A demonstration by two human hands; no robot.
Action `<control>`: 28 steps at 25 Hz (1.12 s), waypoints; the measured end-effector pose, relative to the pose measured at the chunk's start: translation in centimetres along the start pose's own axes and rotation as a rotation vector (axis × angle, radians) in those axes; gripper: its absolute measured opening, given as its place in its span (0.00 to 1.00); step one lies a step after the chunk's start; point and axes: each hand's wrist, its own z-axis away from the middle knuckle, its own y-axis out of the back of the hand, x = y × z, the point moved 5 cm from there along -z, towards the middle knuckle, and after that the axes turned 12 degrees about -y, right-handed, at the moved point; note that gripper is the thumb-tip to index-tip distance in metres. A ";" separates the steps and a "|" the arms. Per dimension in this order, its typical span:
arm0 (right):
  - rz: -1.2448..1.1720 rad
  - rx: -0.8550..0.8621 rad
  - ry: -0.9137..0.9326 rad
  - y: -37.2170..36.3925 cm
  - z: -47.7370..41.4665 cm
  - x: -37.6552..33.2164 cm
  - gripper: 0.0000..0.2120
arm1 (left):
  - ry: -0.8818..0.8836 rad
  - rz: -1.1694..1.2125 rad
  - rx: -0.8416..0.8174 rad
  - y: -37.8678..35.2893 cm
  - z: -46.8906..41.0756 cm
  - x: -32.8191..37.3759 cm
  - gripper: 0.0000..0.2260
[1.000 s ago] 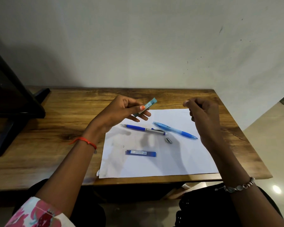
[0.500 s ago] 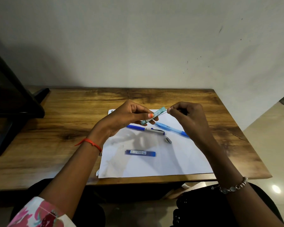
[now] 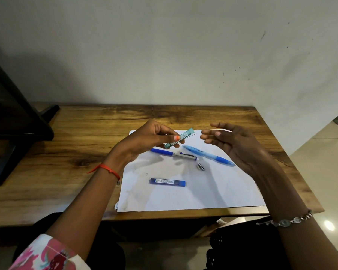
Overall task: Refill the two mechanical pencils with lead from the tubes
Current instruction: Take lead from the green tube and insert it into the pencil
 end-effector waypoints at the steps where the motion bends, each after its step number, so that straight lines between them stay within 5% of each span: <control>1: -0.001 0.002 0.050 0.0 0.1 -0.3 0.07 | -0.001 0.002 -0.002 0.0 0.0 0.0 0.06; 8: 0.070 0.070 0.231 -0.3 0.8 -1.4 0.02 | -0.002 0.028 -0.023 -0.3 0.1 0.3 0.06; 15: 0.051 0.026 0.180 -1.0 0.9 -1.1 0.07 | 0.034 0.063 -0.017 -0.5 0.2 0.4 0.06; 28: 0.488 0.194 0.284 -1.7 1.3 -1.5 0.08 | 0.043 0.037 -0.013 -0.5 0.4 0.9 0.07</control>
